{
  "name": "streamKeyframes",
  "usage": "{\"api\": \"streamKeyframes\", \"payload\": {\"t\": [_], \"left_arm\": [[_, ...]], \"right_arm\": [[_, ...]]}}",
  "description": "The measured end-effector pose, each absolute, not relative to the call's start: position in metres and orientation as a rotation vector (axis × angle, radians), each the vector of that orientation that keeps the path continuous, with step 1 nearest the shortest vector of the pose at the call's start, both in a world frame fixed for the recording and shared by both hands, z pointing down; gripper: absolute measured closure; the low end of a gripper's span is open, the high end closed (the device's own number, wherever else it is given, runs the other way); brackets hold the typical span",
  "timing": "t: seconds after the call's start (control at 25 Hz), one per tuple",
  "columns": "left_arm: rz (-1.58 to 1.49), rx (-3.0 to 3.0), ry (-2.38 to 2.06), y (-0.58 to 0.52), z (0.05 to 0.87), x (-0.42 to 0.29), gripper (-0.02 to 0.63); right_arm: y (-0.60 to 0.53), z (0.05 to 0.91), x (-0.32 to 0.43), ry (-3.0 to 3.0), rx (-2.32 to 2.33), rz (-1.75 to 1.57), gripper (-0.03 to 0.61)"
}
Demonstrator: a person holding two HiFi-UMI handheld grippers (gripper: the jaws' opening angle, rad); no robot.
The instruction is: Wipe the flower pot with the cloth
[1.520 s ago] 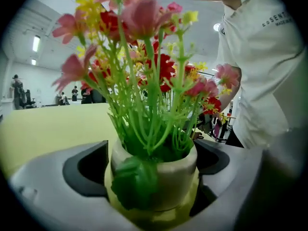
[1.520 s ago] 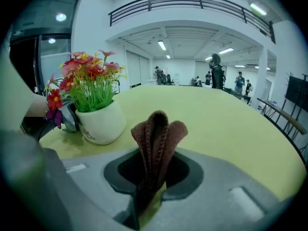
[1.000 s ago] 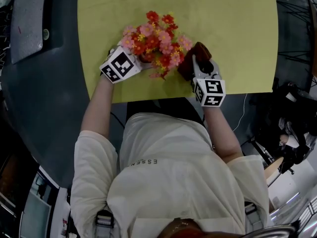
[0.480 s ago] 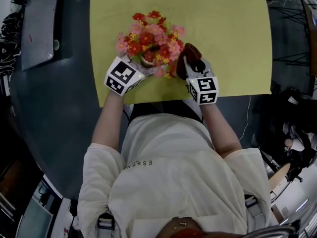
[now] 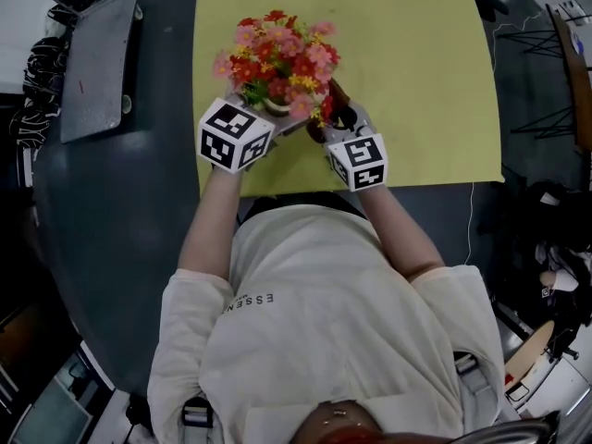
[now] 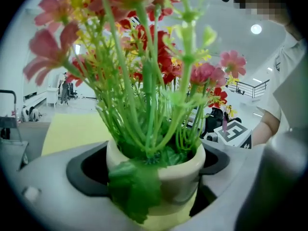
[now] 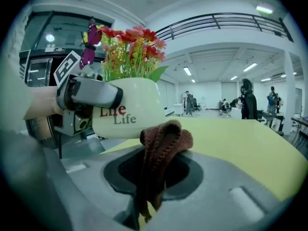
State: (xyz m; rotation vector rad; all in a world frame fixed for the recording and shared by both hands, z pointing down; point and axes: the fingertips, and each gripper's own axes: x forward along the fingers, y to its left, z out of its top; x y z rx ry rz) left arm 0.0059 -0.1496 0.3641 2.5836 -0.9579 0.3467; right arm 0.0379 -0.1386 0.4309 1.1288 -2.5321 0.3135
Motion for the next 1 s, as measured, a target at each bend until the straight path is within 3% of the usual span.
{"api": "streamKeyframes", "payload": {"t": [1.0], "left_arm": [[0.187, 2.593, -0.975, -0.137, 0.311, -0.018, 0.057]], "right_arm": [[-0.062, 0.399, -0.064, -2.762, 0.697, 0.218, 0.517]]}}
